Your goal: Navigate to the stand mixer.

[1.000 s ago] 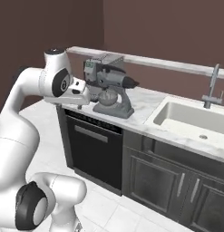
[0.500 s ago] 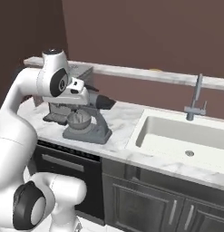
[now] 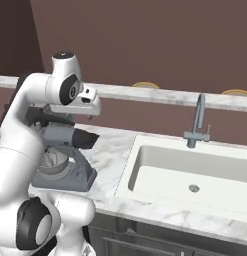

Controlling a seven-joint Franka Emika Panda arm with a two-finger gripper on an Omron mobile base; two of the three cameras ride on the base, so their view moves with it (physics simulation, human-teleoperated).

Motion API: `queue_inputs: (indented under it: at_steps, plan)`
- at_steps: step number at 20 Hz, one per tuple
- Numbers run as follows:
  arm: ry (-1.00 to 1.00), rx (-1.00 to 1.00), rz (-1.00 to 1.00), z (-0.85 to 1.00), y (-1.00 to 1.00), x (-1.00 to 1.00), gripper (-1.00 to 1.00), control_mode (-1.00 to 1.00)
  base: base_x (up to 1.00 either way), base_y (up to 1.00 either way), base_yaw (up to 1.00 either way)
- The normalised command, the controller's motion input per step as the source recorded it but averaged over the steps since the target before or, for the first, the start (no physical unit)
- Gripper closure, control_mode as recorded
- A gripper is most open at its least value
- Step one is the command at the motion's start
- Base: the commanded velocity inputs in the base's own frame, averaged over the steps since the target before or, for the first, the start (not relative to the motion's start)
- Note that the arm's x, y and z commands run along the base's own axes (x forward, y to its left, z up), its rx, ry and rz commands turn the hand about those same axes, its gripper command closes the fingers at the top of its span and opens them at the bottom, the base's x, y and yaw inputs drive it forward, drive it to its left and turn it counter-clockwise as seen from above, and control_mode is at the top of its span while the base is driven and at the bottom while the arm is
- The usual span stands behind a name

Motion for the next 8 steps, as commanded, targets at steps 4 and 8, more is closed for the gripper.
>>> queue_inputs:
  at_steps: [4,8]
  plan:
    - [0.0,0.0,0.0,0.0,0.0,0.0,-1.0,1.0,0.72,0.3,0.0]
    - [0.0,0.0,0.0,0.0,0.0,0.0,-1.0,1.0,0.62,0.26,0.0]
